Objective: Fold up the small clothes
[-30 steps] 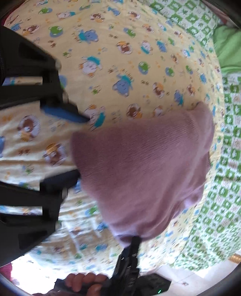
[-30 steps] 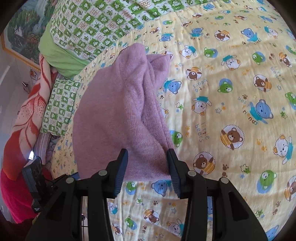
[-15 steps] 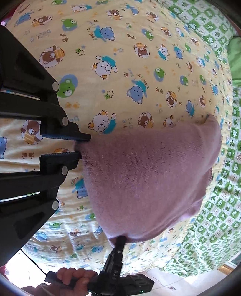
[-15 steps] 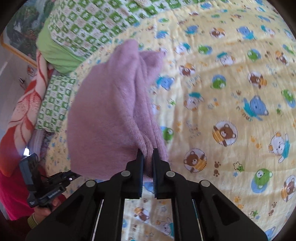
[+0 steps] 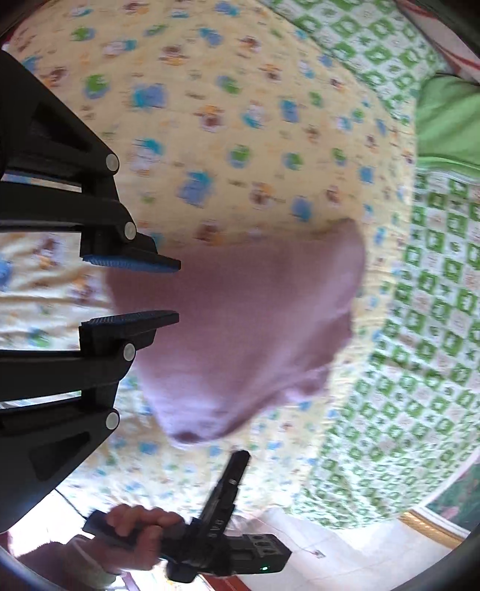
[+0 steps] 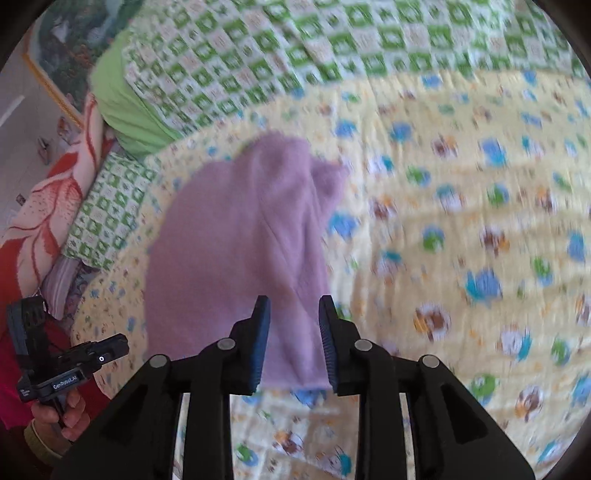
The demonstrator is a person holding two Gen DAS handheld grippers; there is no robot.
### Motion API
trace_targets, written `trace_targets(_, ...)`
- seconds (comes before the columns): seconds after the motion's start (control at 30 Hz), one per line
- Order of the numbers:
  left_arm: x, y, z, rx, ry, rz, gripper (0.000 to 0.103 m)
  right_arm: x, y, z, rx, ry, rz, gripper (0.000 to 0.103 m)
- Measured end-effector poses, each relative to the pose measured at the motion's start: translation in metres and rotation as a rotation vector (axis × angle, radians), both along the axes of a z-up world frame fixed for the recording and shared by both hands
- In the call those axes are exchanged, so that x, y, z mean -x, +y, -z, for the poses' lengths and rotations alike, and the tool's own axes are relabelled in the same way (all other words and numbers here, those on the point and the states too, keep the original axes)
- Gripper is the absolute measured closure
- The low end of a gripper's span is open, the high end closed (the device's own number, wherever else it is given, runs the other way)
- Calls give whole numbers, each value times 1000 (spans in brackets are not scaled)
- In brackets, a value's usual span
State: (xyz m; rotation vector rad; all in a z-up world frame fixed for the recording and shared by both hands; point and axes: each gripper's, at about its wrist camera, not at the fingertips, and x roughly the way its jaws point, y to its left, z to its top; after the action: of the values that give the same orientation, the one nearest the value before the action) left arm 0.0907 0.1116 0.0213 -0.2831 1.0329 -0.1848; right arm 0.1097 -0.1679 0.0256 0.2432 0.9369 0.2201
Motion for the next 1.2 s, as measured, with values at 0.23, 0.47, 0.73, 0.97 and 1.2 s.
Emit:
trace_targets(0.23,-54,-19,11,49,29,17,80,-61,35,18,-10,39,-37,75)
trace_targets(0.47,-73,-36,53,23,91,-1,80,-99,5,75,55,184,54,75)
trace_targets(0.73,-57,-37,33,-8,49,-12,54,-84,8,50,62,121,24,73)
trace_targets(0.97,-11,-30,31,-8,34,-76,37,-15,12,17,57,26,5,65)
trace_targets(1.2,29,-30,39,-23,49,-68,37,28,16,22,43,44,10,63)
